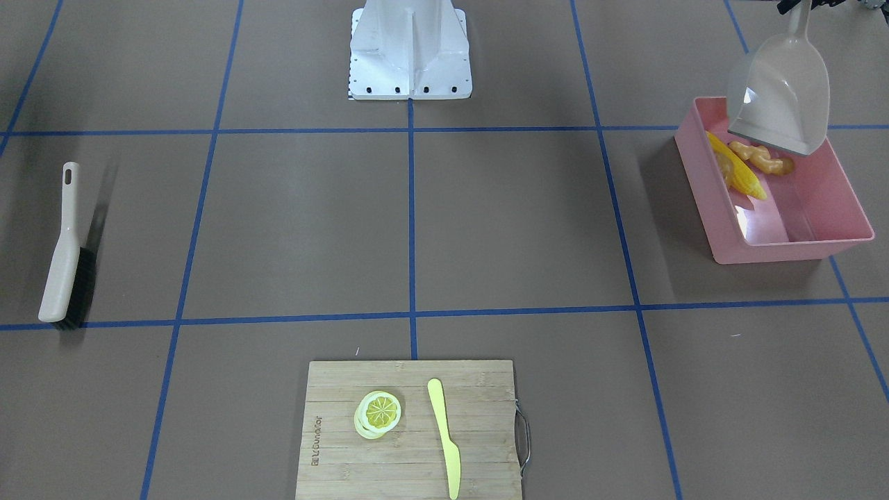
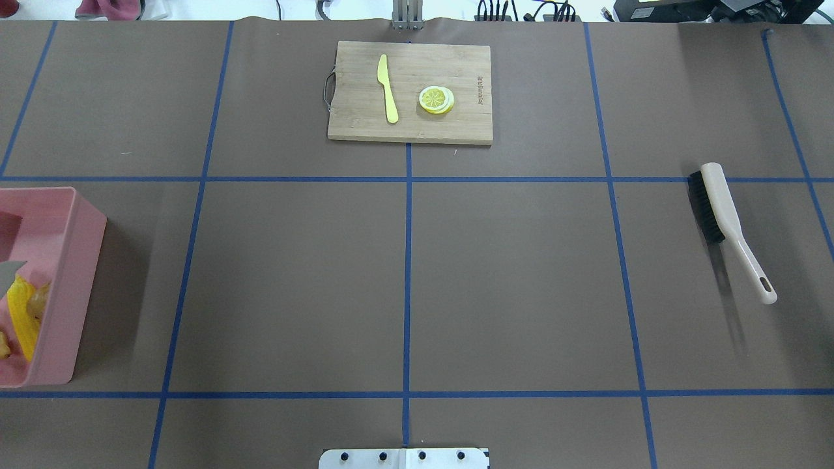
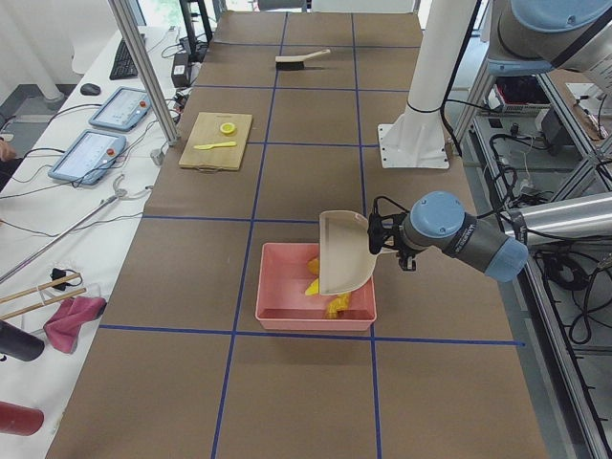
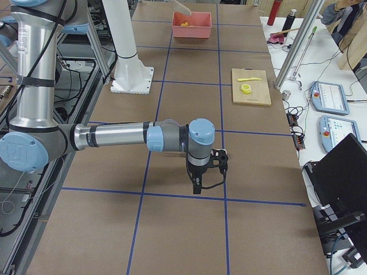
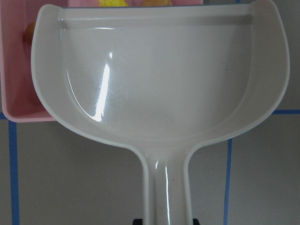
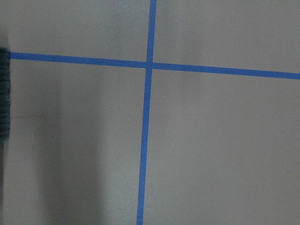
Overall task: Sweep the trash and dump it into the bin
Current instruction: 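Tip the dustpan over the pink bin with the left gripper, dumping the vegetables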
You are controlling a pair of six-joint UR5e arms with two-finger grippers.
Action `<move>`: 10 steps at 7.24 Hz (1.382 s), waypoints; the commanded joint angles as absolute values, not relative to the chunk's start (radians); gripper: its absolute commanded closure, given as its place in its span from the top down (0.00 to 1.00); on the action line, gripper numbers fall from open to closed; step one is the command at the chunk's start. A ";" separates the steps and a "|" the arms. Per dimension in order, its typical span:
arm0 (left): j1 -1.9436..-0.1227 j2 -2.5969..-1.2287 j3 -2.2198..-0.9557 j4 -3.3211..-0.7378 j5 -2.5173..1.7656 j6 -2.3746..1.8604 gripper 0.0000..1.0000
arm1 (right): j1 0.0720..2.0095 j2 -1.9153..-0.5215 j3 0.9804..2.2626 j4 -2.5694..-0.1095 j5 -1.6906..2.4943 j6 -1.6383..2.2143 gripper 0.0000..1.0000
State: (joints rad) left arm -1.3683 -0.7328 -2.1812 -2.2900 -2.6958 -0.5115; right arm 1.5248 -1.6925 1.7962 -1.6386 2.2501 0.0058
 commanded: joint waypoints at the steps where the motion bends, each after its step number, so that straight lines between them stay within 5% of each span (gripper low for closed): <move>1: -1.431 -0.794 -2.219 -2.249 -2.697 -0.514 0.00 | 1.525 -1.692 1.795 -1.638 2.247 0.005 1.00; 6: -1.563 -1.061 -2.284 -1.880 -2.757 -0.502 0.00 | 1.526 -1.704 1.792 -1.640 2.250 0.005 1.00; 10: -1.563 -1.407 -2.304 -1.428 -2.763 -0.503 0.00 | 1.525 -1.704 1.792 -1.640 2.255 0.005 1.00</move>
